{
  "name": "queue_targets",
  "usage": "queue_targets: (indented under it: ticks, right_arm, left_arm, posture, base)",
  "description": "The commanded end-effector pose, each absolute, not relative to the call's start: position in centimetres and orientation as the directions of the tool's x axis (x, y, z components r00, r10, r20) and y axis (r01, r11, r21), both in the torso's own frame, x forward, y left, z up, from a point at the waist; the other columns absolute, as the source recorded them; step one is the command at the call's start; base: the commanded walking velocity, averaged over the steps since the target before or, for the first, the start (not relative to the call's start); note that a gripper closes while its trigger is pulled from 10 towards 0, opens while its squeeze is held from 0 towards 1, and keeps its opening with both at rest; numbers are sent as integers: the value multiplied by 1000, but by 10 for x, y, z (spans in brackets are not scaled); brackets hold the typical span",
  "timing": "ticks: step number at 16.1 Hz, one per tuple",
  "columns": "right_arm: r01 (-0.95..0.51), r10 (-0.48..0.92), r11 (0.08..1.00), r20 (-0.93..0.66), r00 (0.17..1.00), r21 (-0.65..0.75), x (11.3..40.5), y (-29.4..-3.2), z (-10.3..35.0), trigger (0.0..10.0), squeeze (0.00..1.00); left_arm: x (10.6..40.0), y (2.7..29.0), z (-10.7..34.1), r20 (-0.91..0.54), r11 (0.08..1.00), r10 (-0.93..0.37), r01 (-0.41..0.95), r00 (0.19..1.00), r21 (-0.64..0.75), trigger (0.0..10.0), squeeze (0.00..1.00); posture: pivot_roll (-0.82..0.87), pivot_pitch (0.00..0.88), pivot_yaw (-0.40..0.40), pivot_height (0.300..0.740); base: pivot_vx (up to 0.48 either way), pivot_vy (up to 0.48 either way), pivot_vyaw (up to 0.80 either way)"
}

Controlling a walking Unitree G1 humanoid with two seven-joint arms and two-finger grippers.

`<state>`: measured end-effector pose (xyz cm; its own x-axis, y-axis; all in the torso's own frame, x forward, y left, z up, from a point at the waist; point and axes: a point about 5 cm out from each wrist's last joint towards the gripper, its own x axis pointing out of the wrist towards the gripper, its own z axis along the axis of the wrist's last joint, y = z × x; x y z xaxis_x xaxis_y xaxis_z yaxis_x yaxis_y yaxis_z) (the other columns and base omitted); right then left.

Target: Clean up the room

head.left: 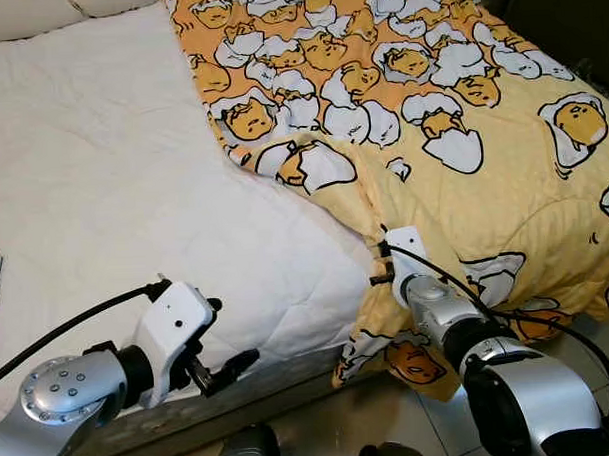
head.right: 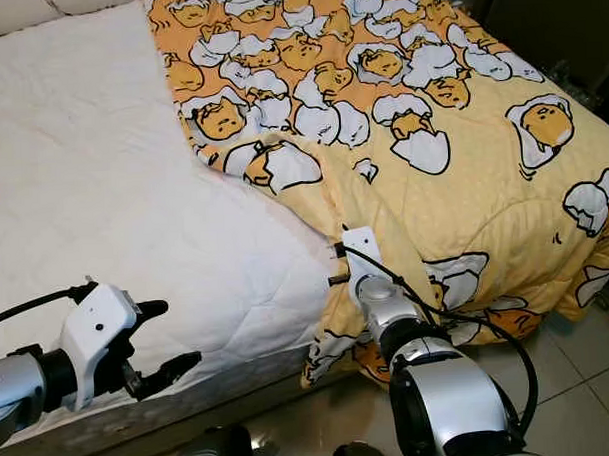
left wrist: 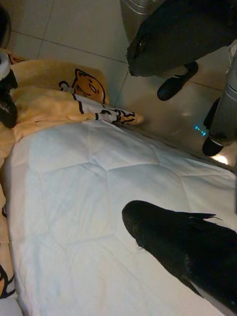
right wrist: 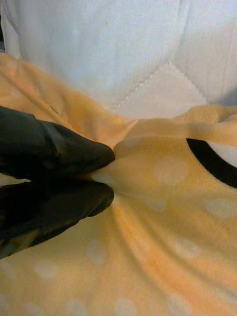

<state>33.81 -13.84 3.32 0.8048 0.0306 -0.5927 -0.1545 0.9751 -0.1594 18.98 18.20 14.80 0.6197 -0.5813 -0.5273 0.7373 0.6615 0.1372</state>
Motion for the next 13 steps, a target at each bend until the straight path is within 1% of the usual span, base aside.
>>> queue_targets:
  ticks: [1,5,6,8,11,12,13]
  right_arm:
    - [-152,40,978,-587,809,-141,340,-140,35,0,0]
    - [-141,63,986,-571,818,-93,342,-147,39,0,0]
    - [-135,87,990,-564,821,-45,342,-149,39,0,0]
    - [-166,130,986,-557,820,-15,341,-149,39,0,0]
    - [-295,307,950,-495,813,104,342,-143,44,0,0]
    - [-463,487,870,-453,747,171,337,-133,45,0,0]
    - [-602,629,769,-428,649,216,327,-125,42,0,0]
  left_arm:
    - [191,181,146,-525,664,-578,734,625,143,10000,0]
    - [196,180,142,-516,668,-580,731,631,143,10000,0]
    - [200,179,141,-511,667,-582,731,633,145,10000,0]
    - [203,178,141,-504,667,-583,729,637,151,10000,0]
    - [207,180,140,-495,672,-580,723,647,160,10000,0]
    - [206,179,140,-493,671,-581,724,648,161,10000,0]
    - [206,179,139,-492,670,-583,725,647,159,10000,0]
  posture:
    - [149,68,18,740]
    - [121,38,26,740]
    - [113,30,25,740]
    - [104,21,23,740]
    - [84,8,19,740]
    - [83,7,17,740]
    - [78,9,18,740]
  base:
    - [0,0,0]
    - [0,0,0]
    - [0,0,0]
    - [0,0,0]
    - [0,0,0]
    - [0,0,0]
    - [0,0,0]
